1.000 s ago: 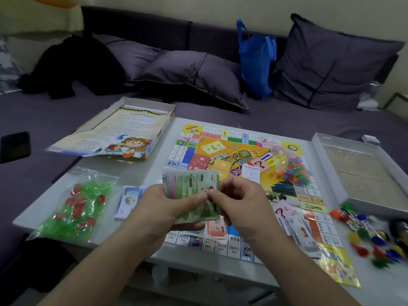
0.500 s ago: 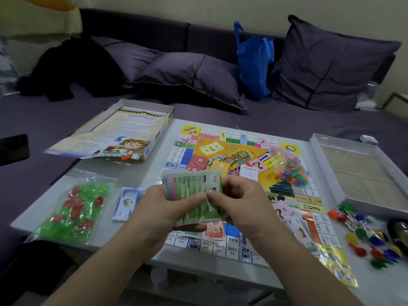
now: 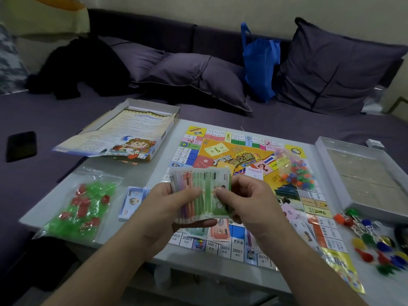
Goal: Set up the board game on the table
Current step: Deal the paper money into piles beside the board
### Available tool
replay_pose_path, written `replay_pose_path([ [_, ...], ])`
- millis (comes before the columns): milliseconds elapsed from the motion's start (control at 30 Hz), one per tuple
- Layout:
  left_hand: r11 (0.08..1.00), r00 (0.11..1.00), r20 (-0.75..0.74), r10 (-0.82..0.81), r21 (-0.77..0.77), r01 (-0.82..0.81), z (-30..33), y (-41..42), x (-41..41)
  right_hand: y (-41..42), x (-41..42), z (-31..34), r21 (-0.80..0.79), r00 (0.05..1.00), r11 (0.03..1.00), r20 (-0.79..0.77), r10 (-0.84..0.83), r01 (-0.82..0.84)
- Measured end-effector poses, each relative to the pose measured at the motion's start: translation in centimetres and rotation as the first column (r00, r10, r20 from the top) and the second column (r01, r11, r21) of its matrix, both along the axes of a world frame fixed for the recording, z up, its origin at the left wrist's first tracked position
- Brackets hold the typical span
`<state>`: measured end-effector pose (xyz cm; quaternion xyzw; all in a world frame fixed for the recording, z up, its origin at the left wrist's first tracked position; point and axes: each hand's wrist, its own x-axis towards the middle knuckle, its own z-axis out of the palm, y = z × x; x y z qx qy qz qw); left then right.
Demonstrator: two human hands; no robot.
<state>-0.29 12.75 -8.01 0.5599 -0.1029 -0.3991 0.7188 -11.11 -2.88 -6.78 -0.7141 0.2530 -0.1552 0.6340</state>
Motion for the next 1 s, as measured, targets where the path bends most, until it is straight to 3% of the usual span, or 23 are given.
replay_pose_path([
  [167,0.999,0.995,0.098,0.006,0.053,-0.011,-0.2,0.0,0.0,0.0,-0.1,0.1,0.034,0.999,0.999,-0.009,0.036,-0.035],
  [533,0.999,0.995,0.094,0.041,0.023,-0.044,-0.2,-0.1,0.0,-0.6,-0.1,0.1,0.026,1.0,0.999,-0.001,-0.027,0.027],
  [800,0.969,0.932,0.361,0.027,0.219,-0.112,-1.4,-0.7,-0.1,0.7,0.7,-1.5,-0.168,0.995,0.985,-0.087,-0.056,0.041],
  [1000,0.962,0.949,0.315,0.031,0.247,-0.113,-1.1,0.0,0.7,0.1,1.2,-1.9,-0.065,0.999,0.998,-0.049,-0.015,0.012],
])
